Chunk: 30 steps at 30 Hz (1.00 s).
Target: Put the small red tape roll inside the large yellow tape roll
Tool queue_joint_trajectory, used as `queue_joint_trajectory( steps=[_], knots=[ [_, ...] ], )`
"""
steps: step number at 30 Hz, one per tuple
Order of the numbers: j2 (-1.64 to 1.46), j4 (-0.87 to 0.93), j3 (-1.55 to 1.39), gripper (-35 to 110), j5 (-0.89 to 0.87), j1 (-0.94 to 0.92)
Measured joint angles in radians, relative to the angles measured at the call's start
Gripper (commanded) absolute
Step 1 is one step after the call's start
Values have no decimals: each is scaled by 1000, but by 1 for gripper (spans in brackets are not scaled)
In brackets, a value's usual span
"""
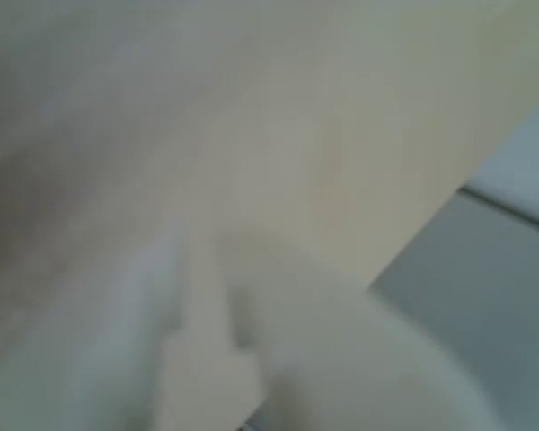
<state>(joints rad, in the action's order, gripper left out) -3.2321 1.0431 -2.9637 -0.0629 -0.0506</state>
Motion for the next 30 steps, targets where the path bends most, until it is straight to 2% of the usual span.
queue_joint_trajectory(
  steps=[5,17,30],
  knots=[
    [169,0,107,0,15,15],
    [828,34,480,0,163,250],
    [1039,23,660,0,256,626]
  ],
)
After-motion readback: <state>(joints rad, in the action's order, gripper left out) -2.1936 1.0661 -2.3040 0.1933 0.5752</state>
